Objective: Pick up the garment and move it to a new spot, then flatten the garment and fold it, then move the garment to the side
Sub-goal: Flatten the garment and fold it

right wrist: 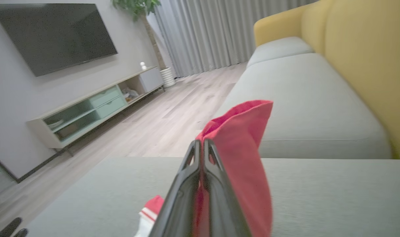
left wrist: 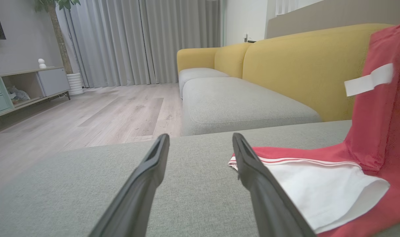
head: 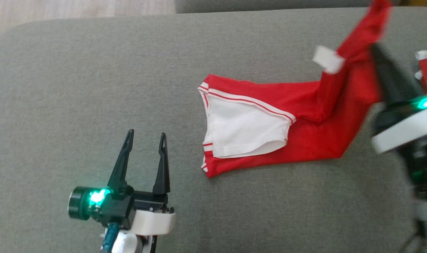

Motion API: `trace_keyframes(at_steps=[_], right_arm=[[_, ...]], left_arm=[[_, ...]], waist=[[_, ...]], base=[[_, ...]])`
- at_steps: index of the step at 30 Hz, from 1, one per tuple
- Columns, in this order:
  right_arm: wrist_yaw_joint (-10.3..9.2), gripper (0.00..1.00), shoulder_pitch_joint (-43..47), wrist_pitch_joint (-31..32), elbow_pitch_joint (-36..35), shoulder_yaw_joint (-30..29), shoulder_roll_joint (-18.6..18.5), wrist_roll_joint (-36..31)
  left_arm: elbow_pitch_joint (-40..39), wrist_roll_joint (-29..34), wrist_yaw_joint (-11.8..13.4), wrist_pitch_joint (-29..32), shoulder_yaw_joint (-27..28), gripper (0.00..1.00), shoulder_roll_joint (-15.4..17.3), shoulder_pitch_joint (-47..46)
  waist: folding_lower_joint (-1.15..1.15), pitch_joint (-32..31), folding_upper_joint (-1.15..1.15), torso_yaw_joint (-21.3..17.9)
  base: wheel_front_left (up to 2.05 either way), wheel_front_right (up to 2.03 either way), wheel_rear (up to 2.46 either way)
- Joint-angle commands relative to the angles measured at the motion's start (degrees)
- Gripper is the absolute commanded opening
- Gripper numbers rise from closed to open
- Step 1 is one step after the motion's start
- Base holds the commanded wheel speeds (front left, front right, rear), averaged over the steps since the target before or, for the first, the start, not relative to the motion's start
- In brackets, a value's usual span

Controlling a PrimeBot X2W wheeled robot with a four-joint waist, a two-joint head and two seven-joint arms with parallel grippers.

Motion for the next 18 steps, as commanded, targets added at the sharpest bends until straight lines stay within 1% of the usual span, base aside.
trace_keyframes(at_steps=[1, 4, 7, 10, 14, 15, 16, 18], right_arm=[[-0.05, 0.0, -0.55, 0.46, -2.75, 2.35, 1.43, -0.79], [-0.05, 0.0, -0.74, 1.07, -2.51, 7.28, 6.39, -1.58], [-0.05, 0.0, -0.82, 1.04, -0.08, 11.69, 10.53, -2.64], [-0.05, 0.0, -0.82, 0.35, 3.72, 15.67, 12.98, -3.23], [-0.05, 0.0, -1.31, -1.82, 10.53, 20.49, 14.44, -3.76], [-0.05, 0.85, -1.61, -3.07, 12.2, 21.24, 14.72, -3.66], [-0.05, 1.0, -1.79, -4.65, 13.73, 21.75, 14.94, -3.05], [-0.05, 1.0, -2.32, -8.87, 15.9, 22.17, 15.15, -1.05]], left_arm=[[-1.37, 0.62, -0.36, -0.29, 2.33, 1.0, -0.34, -0.87], [-1.04, 1.07, -1.1, -0.29, 2.7, 1.0, -1.01, -0.76], [-0.85, 1.59, -1.7, -0.29, 2.96, 1.0, -1.64, -0.76], [-0.7, 2.0, -2.24, -0.29, 3.27, 1.0, -2.2, -0.86], [-0.67, 2.39, -2.75, -0.29, 3.91, 1.0, -2.86, -0.94], [-0.68, 2.5, -2.9, -0.29, 4.03, 1.0, -3.03, -1.03], [-0.67, 2.61, -3.07, -0.29, 4.08, 1.0, -3.21, -1.12], [-0.51, 2.81, -3.43, -0.29, 4.05, 1.0, -3.57, -1.35]], waist=[[0.0, -0.05, 0.0, 0.64], [0.0, 0.1, 0.0, 1.69], [0.0, 0.38, 0.0, 2.88], [0.0, 0.78, 0.0, 4.15], [0.0, 1.52, 0.0, 5.23], [0.0, 1.71, 0.0, 5.43], [0.0, 1.88, 0.0, 5.7], [0.0, 2.05, 0.0, 6.28]], base=[[0.0, 0.0, 0.0], [0.0, 0.0, 0.0], [0.0, 0.0, 0.0], [0.0, 0.0, 0.0], [0.0, 0.0, 0.0], [0.0, 0.0, 0.0], [0.0, 0.0, 0.0], [0.0, 0.0, 0.0]])
